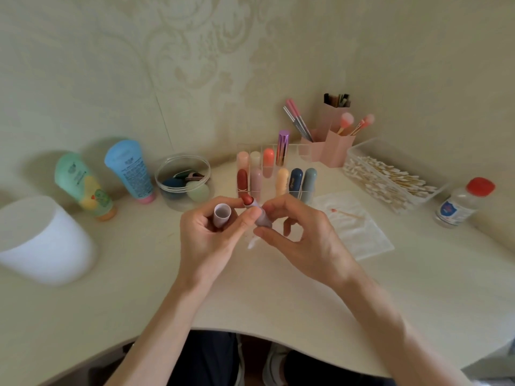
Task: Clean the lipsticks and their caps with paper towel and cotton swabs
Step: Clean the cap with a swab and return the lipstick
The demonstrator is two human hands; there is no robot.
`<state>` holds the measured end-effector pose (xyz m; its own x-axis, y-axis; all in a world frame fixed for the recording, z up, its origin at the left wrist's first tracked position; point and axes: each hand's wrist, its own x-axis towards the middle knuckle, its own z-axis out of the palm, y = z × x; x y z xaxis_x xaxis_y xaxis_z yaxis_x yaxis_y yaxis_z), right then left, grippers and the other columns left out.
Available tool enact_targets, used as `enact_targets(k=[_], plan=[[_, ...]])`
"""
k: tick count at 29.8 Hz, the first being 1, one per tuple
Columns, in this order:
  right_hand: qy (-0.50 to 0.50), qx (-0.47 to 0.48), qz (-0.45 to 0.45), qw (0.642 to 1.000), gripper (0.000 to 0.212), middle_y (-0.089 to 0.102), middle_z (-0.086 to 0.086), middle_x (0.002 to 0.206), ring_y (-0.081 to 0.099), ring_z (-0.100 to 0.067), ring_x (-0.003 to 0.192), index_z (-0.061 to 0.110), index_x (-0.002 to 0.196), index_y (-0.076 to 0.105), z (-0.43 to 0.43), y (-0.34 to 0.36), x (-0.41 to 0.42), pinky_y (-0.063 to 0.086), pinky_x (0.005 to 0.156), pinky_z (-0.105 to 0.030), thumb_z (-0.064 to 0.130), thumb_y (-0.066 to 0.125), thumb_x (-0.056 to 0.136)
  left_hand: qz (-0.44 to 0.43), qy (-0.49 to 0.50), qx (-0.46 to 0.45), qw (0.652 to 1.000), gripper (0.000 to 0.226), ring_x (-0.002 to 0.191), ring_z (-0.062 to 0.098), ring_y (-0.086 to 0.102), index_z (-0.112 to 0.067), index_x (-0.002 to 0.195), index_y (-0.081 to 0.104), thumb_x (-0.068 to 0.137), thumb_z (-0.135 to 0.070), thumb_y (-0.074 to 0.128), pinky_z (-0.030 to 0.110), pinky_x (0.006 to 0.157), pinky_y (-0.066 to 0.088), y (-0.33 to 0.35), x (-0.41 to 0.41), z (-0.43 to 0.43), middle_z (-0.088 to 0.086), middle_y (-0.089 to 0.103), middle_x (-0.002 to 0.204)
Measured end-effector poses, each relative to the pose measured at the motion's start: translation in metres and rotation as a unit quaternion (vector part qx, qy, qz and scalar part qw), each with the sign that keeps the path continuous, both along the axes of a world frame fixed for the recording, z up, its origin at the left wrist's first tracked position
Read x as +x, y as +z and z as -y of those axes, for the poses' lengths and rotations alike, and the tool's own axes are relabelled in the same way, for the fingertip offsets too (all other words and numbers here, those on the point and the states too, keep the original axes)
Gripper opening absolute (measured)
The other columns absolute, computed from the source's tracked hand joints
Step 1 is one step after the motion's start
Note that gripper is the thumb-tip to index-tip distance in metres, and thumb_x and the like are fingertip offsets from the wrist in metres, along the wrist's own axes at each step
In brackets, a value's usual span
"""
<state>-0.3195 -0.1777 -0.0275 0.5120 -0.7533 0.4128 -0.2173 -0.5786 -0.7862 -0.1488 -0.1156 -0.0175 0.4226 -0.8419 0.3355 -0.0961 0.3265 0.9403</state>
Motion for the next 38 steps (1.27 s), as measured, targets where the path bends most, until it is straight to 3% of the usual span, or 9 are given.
enact_targets(k=[7, 12, 14, 17, 19, 23, 27, 30, 38], plan=[[-0.044, -0.091, 0.013, 0.995, 0.023, 0.063, 0.012, 0.083, 0.052, -0.014, 0.076, 0.016, 0.092, 0.073, -0.002, 0.003, 0.001, 0.042, 0.070, -0.022, 0.022, 0.091, 0.081, -0.013, 0.016, 0.007, 1.000, 0.027, 0.068, 0.025, 0.045, -0.024, 0.065, 0.067, 0.072, -0.040, 0.087, 0.034, 0.067, 0.042, -0.005, 0.002, 0.000, 0.027, 0.036, 0.064], [-0.048, -0.062, 0.020, 0.997, 0.023, 0.065, 0.012, 0.085, 0.057, -0.016, 0.079, 0.020, 0.094, 0.072, -0.002, 0.002, 0.002, 0.041, 0.069, -0.021, 0.023, 0.090, 0.081, -0.029, -0.046, 0.008, 0.999, 0.018, 0.077, 0.024, 0.062, -0.028, 0.097, 0.082, 0.079, -0.029, 0.086, 0.032, 0.074, 0.053, -0.001, 0.000, 0.000, 0.024, 0.067, 0.083], [-0.048, -0.071, 0.013, 0.996, 0.021, 0.066, 0.011, 0.087, 0.058, -0.015, 0.080, 0.018, 0.096, 0.073, -0.002, 0.001, 0.002, 0.040, 0.070, -0.019, 0.023, 0.089, 0.083, -0.022, -0.043, 0.003, 0.999, 0.014, 0.078, 0.024, 0.067, -0.026, 0.090, 0.083, 0.078, -0.026, 0.089, 0.033, 0.075, 0.054, -0.001, 0.000, 0.000, 0.013, 0.075, 0.083], [-0.046, -0.087, 0.010, 0.995, 0.020, 0.066, 0.010, 0.087, 0.058, -0.016, 0.080, 0.017, 0.096, 0.074, -0.002, -0.002, 0.003, 0.040, 0.071, -0.020, 0.023, 0.089, 0.084, -0.012, -0.026, -0.005, 1.000, 0.014, 0.077, 0.044, 0.060, -0.029, 0.075, 0.078, 0.070, -0.032, 0.091, 0.041, 0.075, 0.052, -0.003, 0.001, 0.001, 0.026, 0.067, 0.080], [-0.045, -0.096, 0.009, 0.994, 0.020, 0.066, 0.010, 0.087, 0.058, -0.016, 0.080, 0.017, 0.097, 0.075, -0.002, -0.001, 0.004, 0.041, 0.070, -0.021, 0.024, 0.088, 0.085, -0.013, -0.026, -0.010, 1.000, 0.016, 0.073, 0.037, 0.057, -0.029, 0.074, 0.077, 0.067, -0.036, 0.089, 0.038, 0.072, 0.053, -0.006, 0.003, 0.002, 0.027, 0.062, 0.077], [-0.076, -0.104, 0.015, 0.992, 0.024, 0.066, 0.008, 0.094, 0.059, -0.017, 0.082, 0.018, 0.112, 0.077, 0.001, 0.001, -0.001, 0.044, 0.069, -0.023, 0.019, 0.084, 0.089, -0.005, -0.094, 0.010, 0.995, 0.049, 0.073, 0.013, 0.048, -0.031, 0.129, 0.068, 0.081, -0.040, 0.074, 0.020, 0.070, 0.048, -0.007, 0.004, 0.003, 0.005, 0.053, 0.077], [-0.122, -0.133, 0.015, 0.983, 0.032, 0.063, 0.006, 0.104, 0.059, -0.013, 0.085, 0.015, 0.122, 0.076, 0.006, 0.000, -0.006, 0.041, 0.073, -0.017, 0.014, 0.081, 0.090, 0.023, -0.133, -0.010, 0.991, 0.044, 0.071, 0.025, 0.037, -0.023, 0.158, 0.041, 0.115, -0.026, 0.032, 0.026, 0.064, 0.035, -0.013, 0.002, 0.004, 0.007, 0.045, 0.087], [-0.138, -0.165, 0.006, 0.977, 0.034, 0.064, 0.002, 0.108, 0.058, -0.005, 0.086, 0.010, 0.124, 0.076, 0.006, -0.002, -0.007, 0.043, 0.076, -0.015, 0.010, 0.081, 0.090, 0.038, -0.117, -0.016, 0.992, 0.046, 0.075, 0.011, 0.052, -0.018, 0.154, 0.045, 0.109, -0.013, 0.046, 0.023, 0.070, 0.046, -0.011, 0.000, 0.004, 0.004, 0.057, 0.098], [-0.136, -0.240, -0.015, 0.961, 0.032, 0.067, -0.005, 0.107, 0.067, -0.022, 0.092, 0.009, 0.123, 0.076, 0.005, -0.004, -0.007, 0.056, 0.075, -0.039, 0.013, 0.082, 0.092, 0.016, -0.044, 0.004, 0.999, 0.024, 0.066, 0.024, 0.070, -0.010, 0.110, 0.065, 0.090, -0.014, 0.077, 0.031, 0.067, 0.058, -0.008, -0.001, 0.003, 0.002, 0.073, 0.104]])
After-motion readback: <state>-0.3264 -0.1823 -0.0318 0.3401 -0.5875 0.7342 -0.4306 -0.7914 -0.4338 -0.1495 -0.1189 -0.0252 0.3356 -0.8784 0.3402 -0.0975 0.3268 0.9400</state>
